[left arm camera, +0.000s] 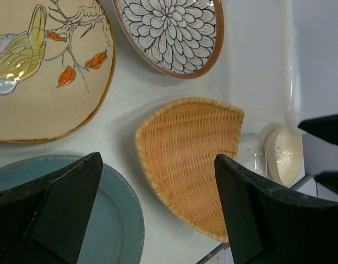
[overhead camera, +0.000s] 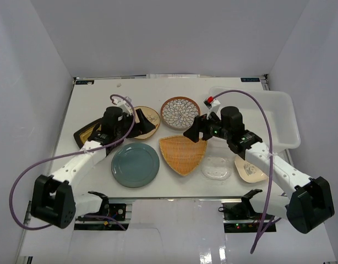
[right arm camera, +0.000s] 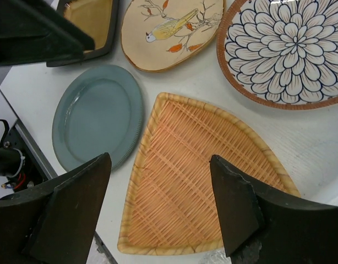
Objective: Place the plates into the plastic bin on the countertop
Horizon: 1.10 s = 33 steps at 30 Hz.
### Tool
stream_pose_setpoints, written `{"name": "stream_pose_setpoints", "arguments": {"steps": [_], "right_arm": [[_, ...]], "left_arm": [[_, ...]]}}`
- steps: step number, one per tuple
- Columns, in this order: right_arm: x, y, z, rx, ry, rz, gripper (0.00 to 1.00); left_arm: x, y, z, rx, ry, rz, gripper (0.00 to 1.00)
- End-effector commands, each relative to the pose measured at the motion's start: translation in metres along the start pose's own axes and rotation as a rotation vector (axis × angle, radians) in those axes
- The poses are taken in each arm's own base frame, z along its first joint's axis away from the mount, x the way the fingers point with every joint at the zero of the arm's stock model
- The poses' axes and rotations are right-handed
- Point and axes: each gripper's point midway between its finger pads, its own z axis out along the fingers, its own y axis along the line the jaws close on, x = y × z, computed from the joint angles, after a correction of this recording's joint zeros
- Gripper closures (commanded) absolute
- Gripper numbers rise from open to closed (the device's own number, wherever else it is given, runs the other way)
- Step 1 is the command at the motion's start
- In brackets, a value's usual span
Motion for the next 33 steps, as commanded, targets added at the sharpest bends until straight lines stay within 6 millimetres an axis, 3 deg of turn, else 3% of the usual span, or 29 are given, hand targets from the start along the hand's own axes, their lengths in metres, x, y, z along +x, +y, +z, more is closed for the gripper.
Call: {"name": "stream_pose_setpoints", "arguments": {"steps": [1,4,8,11,12,15,17,18,21,25,28,33], "right_arm": [[-0.018,0.011,-0.012,-0.019,-0.1,-0.029,0.22],[-0.008,0.013,-0.017,-0.025,-0.093,-0.033,0.23],[0.005,0.018,-0.021,-0.061,-0.091,-0.024,0.27],[0.018,0.021,-0.022,-0.084,-0.072,-0.011,0.28],[0.021,0.022,-0.023,-0.089,-0.069,-0.011,0.29],[0.031,0.025,-0.025,-0.107,-0.056,-0.005,0.3],[0.038,0.027,-0.026,-0.118,-0.045,-0.004,0.3],[0.039,0.027,-0.026,-0.12,-0.043,-0.004,0.3],[0.046,0.03,-0.026,-0.136,-0.024,-0.002,0.3],[0.049,0.033,-0.027,-0.153,-0.013,-0.008,0.31],[0.052,0.032,-0.028,-0.147,-0.005,-0.01,0.31],[0.056,0.03,-0.028,-0.135,0.001,-0.003,0.31]], "left_arm": [[-0.029,-0.015,0.027,0.032,-0.008,-0.005,0.06],[-0.038,-0.011,0.054,0.007,0.029,-0.028,0.07],[-0.061,-0.003,0.112,-0.014,0.068,-0.014,0.12],[-0.068,0.007,0.142,-0.038,0.12,0.037,0.16],[-0.08,0.012,0.164,-0.045,0.122,0.047,0.16],[-0.089,0.018,0.194,-0.002,0.154,0.075,0.18],[-0.091,0.019,0.203,0.031,0.173,0.075,0.18],[-0.105,0.015,0.207,0.052,0.152,0.085,0.18],[-0.096,0.029,0.225,0.058,0.2,0.088,0.19],[-0.103,0.035,0.242,0.056,0.197,0.121,0.2],[-0.092,0.04,0.256,0.08,0.227,0.12,0.21],[-0.071,0.039,0.261,0.146,0.298,0.107,0.31]]}}
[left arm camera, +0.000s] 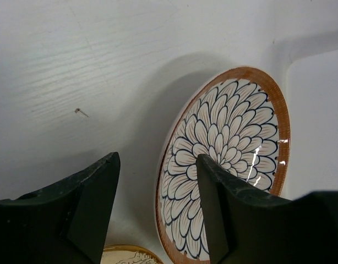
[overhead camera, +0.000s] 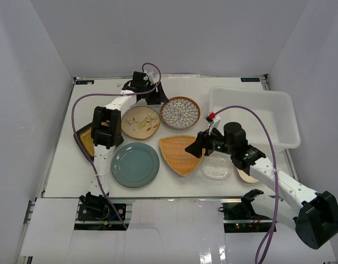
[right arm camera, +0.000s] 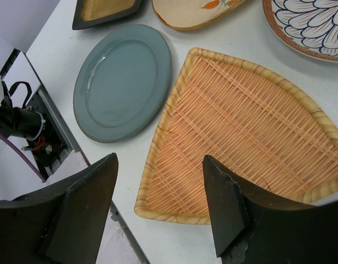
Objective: Place the plates into the plastic bin on the countertop
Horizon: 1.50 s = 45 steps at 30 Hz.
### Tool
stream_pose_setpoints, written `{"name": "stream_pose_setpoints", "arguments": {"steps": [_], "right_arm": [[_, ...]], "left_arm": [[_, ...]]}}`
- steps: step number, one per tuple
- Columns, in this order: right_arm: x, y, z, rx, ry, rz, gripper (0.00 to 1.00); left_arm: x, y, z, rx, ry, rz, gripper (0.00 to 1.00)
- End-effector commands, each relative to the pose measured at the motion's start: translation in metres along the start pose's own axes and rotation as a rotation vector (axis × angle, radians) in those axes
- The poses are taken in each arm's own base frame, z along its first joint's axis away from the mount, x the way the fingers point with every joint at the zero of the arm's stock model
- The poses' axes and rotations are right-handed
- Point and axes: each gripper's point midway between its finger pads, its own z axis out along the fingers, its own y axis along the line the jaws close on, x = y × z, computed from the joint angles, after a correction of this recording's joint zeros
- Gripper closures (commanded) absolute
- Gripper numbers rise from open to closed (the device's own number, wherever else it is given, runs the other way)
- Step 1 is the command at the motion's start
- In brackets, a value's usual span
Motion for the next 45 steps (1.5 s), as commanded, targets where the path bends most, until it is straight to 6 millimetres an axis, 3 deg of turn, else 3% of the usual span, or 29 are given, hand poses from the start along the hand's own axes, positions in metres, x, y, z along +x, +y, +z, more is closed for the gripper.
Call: {"name": "stream_pose_setpoints", "arguments": {"steps": [1,9,10,17,18,19,22,25,27,29,31,35,38,39,41,42,44,45], "right_arm": [[-0.002,0.005,-0.001,-0.021,-0.019,-0.019,0.31],[-0.002,0.002,0.004,-0.013,-0.013,-0.006,0.31],[-0.003,0.002,0.004,-0.009,-0.016,-0.002,0.31],[-0.009,-0.003,0.002,0.037,-0.028,0.002,0.31],[-0.011,-0.005,0.001,0.047,-0.032,0.002,0.31],[-0.014,-0.004,0.0,0.053,-0.039,-0.002,0.31],[-0.022,-0.007,-0.003,0.083,-0.055,-0.008,0.29],[-0.031,-0.009,-0.005,0.111,-0.078,-0.015,0.24],[-0.037,-0.011,-0.005,0.129,-0.094,-0.01,0.2],[-0.041,-0.016,-0.004,0.16,-0.106,0.0,0.08],[-0.047,-0.02,-0.004,0.19,-0.119,0.01,0.02],[-0.065,-0.03,-0.001,0.251,-0.157,0.035,0.06],[-0.091,-0.036,0.002,0.276,-0.193,0.035,0.08],[-0.097,-0.046,0.004,0.301,-0.196,0.046,0.09],[-0.122,-0.053,0.003,0.321,-0.236,0.05,0.1],[-0.125,-0.073,0.006,0.359,-0.227,0.076,0.1],[-0.147,-0.079,0.006,0.345,-0.25,0.098,0.1],[-0.15,-0.095,0.008,0.37,-0.247,0.123,0.1]], "left_arm": [[0.003,-0.022,-0.005,0.09,0.036,0.046,0.33],[0.021,-0.013,-0.001,0.073,0.081,0.062,0.52],[0.024,-0.014,0.0,0.078,0.087,0.064,0.6],[0.028,-0.019,0.01,0.079,0.093,0.086,0.84],[0.026,-0.02,0.01,0.075,0.087,0.09,0.96],[0.024,-0.019,0.011,0.069,0.081,0.089,1.0],[0.011,-0.021,0.007,0.05,0.043,0.097,1.0],[-0.011,-0.036,-0.004,0.06,-0.031,0.087,1.0],[-0.036,-0.056,-0.024,0.096,-0.101,0.087,1.0],[-0.063,-0.073,-0.048,0.131,-0.183,0.072,1.0],[-0.083,-0.086,-0.067,0.157,-0.245,0.077,1.0],[-0.108,-0.101,-0.114,0.174,-0.354,0.074,1.0],[-0.11,-0.103,-0.143,0.179,-0.4,0.05,1.0],[-0.107,-0.106,-0.154,0.185,-0.41,0.037,1.0],[-0.104,-0.103,-0.166,0.19,-0.42,0.016,1.0],[-0.096,-0.099,-0.167,0.198,-0.416,-0.014,1.0],[-0.091,-0.111,-0.186,0.237,-0.427,-0.018,1.0],[-0.088,-0.115,-0.19,0.249,-0.429,-0.017,1.0]]}}
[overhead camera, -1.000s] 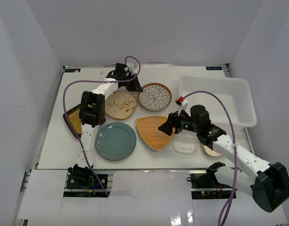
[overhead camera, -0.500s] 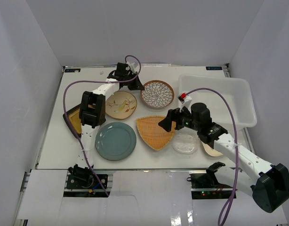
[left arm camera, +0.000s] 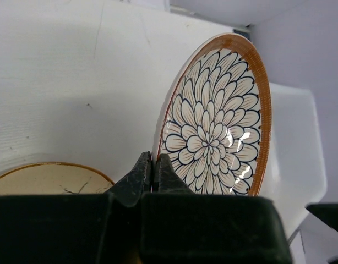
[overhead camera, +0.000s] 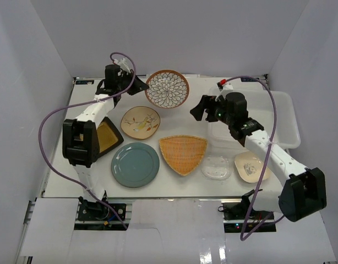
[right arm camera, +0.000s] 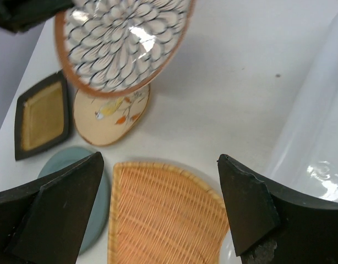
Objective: Place the plates into the plastic bin on the countertop
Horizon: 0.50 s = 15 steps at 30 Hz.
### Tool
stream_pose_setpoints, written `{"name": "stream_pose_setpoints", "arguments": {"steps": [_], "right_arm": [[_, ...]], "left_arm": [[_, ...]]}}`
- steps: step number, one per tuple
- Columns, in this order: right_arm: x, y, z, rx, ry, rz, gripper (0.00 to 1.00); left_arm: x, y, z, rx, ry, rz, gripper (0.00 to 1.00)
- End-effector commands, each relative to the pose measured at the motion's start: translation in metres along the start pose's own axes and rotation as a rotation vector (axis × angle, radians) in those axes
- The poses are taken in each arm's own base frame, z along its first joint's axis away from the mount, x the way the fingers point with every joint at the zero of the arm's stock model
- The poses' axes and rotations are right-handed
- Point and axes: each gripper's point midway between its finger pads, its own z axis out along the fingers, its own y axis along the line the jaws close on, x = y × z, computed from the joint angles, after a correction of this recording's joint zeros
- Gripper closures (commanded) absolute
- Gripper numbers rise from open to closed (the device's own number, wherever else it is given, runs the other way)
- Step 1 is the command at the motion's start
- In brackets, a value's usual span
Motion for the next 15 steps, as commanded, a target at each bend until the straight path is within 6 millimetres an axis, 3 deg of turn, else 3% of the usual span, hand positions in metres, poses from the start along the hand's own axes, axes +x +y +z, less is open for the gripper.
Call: {"name": "stream_pose_setpoints", "arguments": {"steps": [1,2,4,8,11,13,15], "right_arm": [[-0.039,-0.016,0.012,0.026,-0.057,0.046,0.1],[-0.052,-0.011,0.014,0.006,-0.075,0.048,0.1],[-0.054,-0.009,0.025,-0.023,-0.056,0.059,0.1],[-0.052,0.017,0.033,-0.187,-0.008,0.058,0.1],[-0.044,0.014,0.035,-0.189,-0.012,0.102,0.07],[-0.036,0.007,0.039,-0.162,-0.004,0.138,0.03],[-0.027,-0.002,0.042,-0.124,0.005,0.157,0.07]], "left_arm": [[-0.027,-0.077,-0.043,0.226,-0.088,-0.002,1.0],[-0.027,-0.087,-0.054,0.251,-0.089,0.001,1.0],[-0.012,-0.085,-0.06,0.253,-0.064,-0.034,1.0],[0.0,-0.095,-0.08,0.251,-0.073,-0.03,1.0],[0.009,-0.093,-0.085,0.219,-0.081,-0.027,1.0],[0.011,-0.105,-0.093,0.243,-0.085,-0.015,1.0],[0.014,-0.116,-0.103,0.269,-0.086,-0.007,1.0]]}}
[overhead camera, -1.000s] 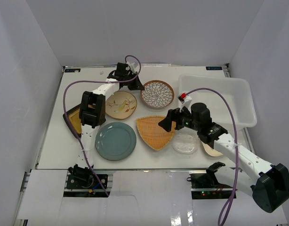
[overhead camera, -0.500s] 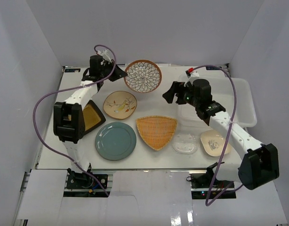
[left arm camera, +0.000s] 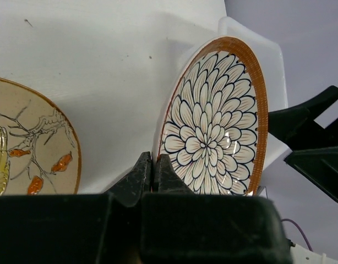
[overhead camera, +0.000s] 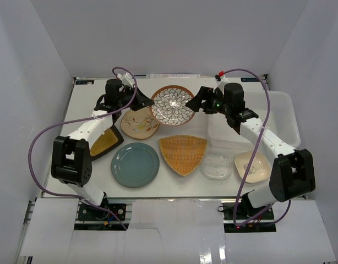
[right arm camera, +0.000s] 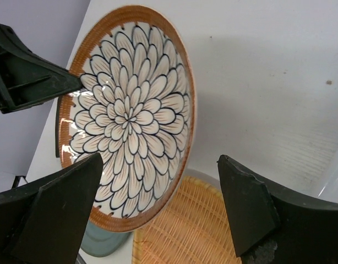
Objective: Place the plates into the plastic bin on the countertop
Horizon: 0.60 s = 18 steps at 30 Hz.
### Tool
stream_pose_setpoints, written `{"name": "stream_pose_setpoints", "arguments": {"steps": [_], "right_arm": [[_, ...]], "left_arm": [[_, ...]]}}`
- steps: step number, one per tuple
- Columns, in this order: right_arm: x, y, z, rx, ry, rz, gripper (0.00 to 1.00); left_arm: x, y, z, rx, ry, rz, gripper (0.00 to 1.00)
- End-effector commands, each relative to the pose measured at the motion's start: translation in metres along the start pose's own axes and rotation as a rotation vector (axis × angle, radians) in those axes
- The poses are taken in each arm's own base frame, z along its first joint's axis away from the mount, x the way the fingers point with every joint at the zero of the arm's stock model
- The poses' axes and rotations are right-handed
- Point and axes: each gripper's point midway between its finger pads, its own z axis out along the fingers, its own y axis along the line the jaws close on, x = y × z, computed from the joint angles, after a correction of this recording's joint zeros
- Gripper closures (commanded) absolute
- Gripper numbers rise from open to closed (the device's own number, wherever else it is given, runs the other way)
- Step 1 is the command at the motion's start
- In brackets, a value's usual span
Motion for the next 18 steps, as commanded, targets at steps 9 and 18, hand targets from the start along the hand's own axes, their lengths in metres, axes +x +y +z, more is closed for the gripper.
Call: {"name": "stream_pose_setpoints", "arguments": {"steps": [9,18], "right_arm": [[0.004,0.001,-0.004,-0.012,-0.027,0.056,0.65],[-0.056,-0.009,-0.058,0.052,-0.227,0.085,0.92]], "left_arm": [[-0.007,-0.097,-0.06,0.214,-0.131,0.105,0.98],[0.025,-0.111,-0.114,0.229,-0.127,0.183,0.05]]}}
